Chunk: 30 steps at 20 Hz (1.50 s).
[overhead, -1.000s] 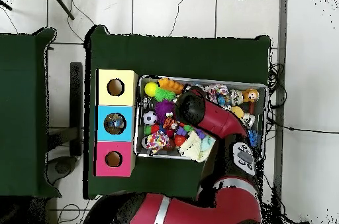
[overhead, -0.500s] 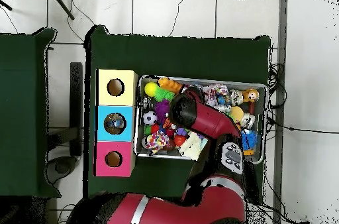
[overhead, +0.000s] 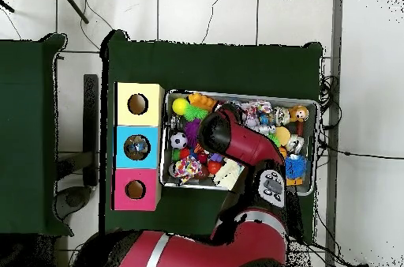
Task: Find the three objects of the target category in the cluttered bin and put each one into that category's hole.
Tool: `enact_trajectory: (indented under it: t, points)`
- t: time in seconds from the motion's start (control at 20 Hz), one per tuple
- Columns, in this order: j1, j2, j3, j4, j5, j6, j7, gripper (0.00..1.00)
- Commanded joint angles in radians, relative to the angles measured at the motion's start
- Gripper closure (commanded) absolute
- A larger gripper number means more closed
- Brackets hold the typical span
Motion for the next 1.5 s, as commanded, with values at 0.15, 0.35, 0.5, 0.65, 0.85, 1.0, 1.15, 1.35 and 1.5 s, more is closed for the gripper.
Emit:
enact_trajectory:
  t: [0.15,0.35,0.5,0.65,0.85,1.0,1.15,1.35,1.5]
  points:
    - [-0.019,0.104,0.191,0.079,-0.005,0.050,0.181,0.00]
    - [0.002,0.121,0.163,0.070,-0.011,0.053,0.173,0.00]
    - [0.031,0.131,0.121,0.055,-0.034,0.037,0.151,0.00]
    - [0.045,0.116,0.099,0.056,-0.047,0.051,0.135,0.00]
    - [0.056,0.084,0.089,0.062,-0.064,0.059,0.117,0.00]
    - [0.051,0.078,0.098,0.067,-0.076,0.050,0.115,0.00]
    - [0.044,0.085,0.101,0.059,-0.082,0.046,0.118,0.00]
    - [0.041,0.109,0.095,0.039,-0.086,0.029,0.122,0.00]
    - [0.039,0.116,0.097,0.034,-0.081,0.019,0.129,0.00]
